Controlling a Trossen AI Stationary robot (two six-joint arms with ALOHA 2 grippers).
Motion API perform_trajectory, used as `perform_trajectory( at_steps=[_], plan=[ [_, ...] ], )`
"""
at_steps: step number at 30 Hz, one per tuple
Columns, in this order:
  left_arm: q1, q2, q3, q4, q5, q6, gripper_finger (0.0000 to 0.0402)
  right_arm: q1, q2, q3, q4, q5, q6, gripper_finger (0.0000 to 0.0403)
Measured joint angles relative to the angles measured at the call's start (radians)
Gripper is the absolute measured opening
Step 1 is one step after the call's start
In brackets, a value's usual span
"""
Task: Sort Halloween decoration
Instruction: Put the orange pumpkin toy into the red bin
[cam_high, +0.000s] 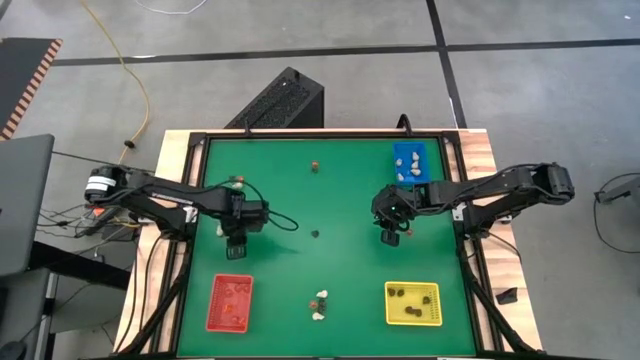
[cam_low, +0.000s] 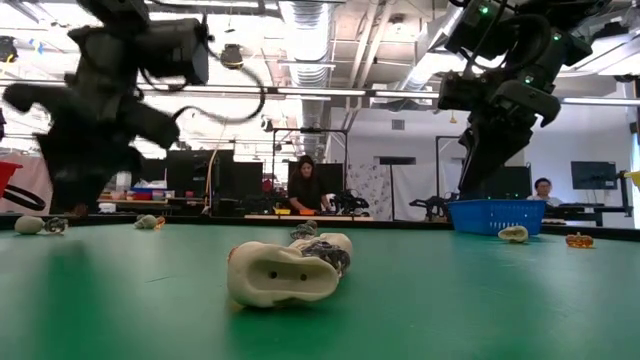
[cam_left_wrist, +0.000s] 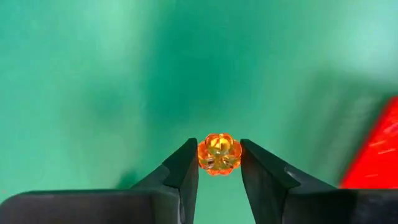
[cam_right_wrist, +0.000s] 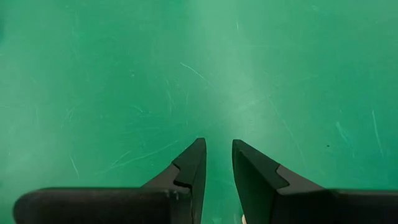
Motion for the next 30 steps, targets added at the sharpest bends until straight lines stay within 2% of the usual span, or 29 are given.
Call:
perform_trajectory(
  at_steps=[5,8,10,14,18,20,24,30],
  plan=[
    [-0.057,-0.112,0.026,0.024,0.107,-0.155,0.0090,0.000,0.000,0.000,0.009,0.000,0.000,0.0111],
    [-0.136,-0.169,0.026,0.071,0.214,-0.328,0.0088,0.001,0.000,0.000,0.013,0.000,0.000,0.0111],
    [-0.212,-0.196,0.026,0.101,0.240,-0.452,0.0091,0.002,0.000,0.000,0.013,0.000,0.000,0.0111],
    [-0.378,-0.213,0.026,0.197,0.184,-0.624,0.0096,0.002,0.000,0.000,0.013,-0.001,-0.001,0.0111],
    [-0.521,-0.191,0.026,0.271,0.008,-0.787,0.0098,0.002,0.000,0.000,0.013,-0.001,-0.001,0.0111],
    [-0.569,-0.172,0.026,0.277,-0.034,-0.835,0.0098,0.002,0.000,0.000,0.012,-0.001,-0.001,0.0111],
    [-0.612,-0.137,0.026,0.258,-0.042,-0.894,0.0099,0.002,0.000,0.000,0.012,-0.001,-0.001,0.0111],
    [-0.614,-0.109,0.026,0.213,-0.017,-0.906,0.0099,0.002,0.000,0.000,0.012,-0.002,0.006,0.0111]
  ],
)
